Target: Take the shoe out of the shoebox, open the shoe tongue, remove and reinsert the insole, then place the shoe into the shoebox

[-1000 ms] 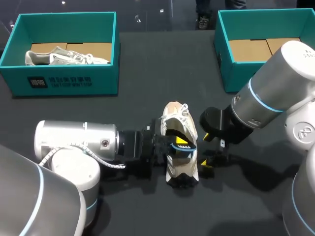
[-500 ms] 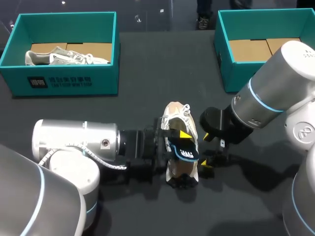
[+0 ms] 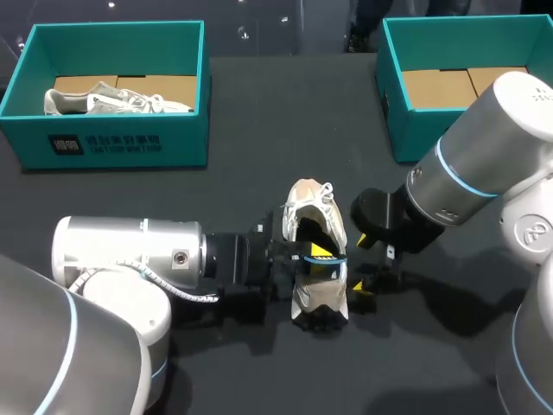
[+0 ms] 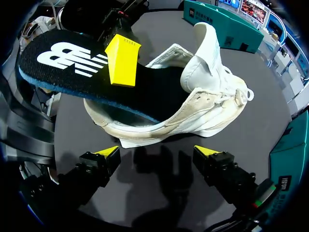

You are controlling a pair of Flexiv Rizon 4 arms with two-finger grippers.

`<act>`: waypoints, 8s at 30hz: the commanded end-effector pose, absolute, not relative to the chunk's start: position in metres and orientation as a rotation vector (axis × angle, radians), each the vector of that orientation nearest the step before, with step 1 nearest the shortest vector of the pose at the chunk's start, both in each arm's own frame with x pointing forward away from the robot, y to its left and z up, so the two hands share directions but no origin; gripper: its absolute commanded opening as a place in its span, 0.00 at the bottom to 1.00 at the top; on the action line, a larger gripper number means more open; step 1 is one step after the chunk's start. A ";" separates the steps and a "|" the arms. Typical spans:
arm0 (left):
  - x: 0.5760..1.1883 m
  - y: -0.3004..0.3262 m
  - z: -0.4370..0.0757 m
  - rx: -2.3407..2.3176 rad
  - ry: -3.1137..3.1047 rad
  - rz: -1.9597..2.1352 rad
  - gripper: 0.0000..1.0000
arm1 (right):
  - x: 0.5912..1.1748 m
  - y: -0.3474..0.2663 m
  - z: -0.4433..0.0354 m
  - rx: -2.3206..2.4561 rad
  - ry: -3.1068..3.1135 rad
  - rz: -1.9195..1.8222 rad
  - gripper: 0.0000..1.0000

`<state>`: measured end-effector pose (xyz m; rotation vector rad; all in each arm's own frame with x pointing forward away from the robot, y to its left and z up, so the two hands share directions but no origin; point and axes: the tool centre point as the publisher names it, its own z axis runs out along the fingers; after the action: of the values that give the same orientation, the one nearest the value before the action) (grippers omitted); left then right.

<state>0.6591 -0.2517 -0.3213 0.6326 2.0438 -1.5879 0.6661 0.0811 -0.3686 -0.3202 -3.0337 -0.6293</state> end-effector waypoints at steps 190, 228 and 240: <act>0.675 -0.191 -0.244 2.422 2.088 -0.491 0.00 | 0.648 -0.065 -0.344 -0.346 -3.087 -0.600 1.00; 0.675 -0.248 -0.356 2.546 2.107 -0.506 0.00 | 0.648 -0.065 -0.344 -0.346 -3.087 -0.600 1.00; 0.663 -0.245 -0.383 2.528 2.233 -0.350 0.00 | 0.648 -0.065 -0.344 -0.346 -3.087 -0.600 1.00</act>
<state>0.6664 -0.2389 -0.3748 2.5215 2.2289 -0.3643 0.6500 -0.0642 -0.3455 -0.3449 -3.0841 -0.5999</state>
